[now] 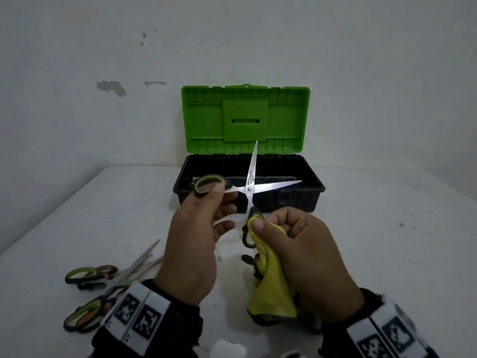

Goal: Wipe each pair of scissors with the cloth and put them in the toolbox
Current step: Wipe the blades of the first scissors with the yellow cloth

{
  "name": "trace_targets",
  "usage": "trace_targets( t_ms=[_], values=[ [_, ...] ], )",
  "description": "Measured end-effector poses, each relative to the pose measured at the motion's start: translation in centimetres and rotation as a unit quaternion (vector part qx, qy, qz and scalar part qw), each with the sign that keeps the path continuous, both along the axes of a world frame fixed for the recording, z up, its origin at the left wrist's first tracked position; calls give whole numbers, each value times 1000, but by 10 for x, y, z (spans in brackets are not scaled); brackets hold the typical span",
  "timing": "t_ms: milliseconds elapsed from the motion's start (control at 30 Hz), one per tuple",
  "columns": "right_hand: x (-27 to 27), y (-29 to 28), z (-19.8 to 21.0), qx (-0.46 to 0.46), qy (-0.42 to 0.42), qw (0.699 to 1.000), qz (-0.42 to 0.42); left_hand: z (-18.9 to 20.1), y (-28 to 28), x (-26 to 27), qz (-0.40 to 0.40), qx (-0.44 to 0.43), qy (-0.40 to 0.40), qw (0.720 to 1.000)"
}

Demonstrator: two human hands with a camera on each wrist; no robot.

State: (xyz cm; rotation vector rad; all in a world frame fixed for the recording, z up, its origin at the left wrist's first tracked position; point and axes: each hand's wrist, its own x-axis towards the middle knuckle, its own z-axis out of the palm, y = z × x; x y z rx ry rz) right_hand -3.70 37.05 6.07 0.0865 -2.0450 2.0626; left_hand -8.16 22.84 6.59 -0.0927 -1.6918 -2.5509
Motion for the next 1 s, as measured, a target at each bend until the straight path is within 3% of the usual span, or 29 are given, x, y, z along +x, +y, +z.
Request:
trace_targets(
  t_ms=[233,400,567,833,1000],
  values=[
    [-2,-19,-8,44,14,999,-23,4,21,8,72,31,-17,997],
    [3,-21,-7,162,32,986,-16,8,23,9,132,-2,-2,991],
    [16,8,7,225,-15,974,7,12,8,4,117,-15,13,993],
    [-1,63,37,293,33,944,-151,14,-6,6,46,-83,33,995],
    [-1,33,49,231,111,963,-85,12,2,12,17,-110,62,992]
  ],
)
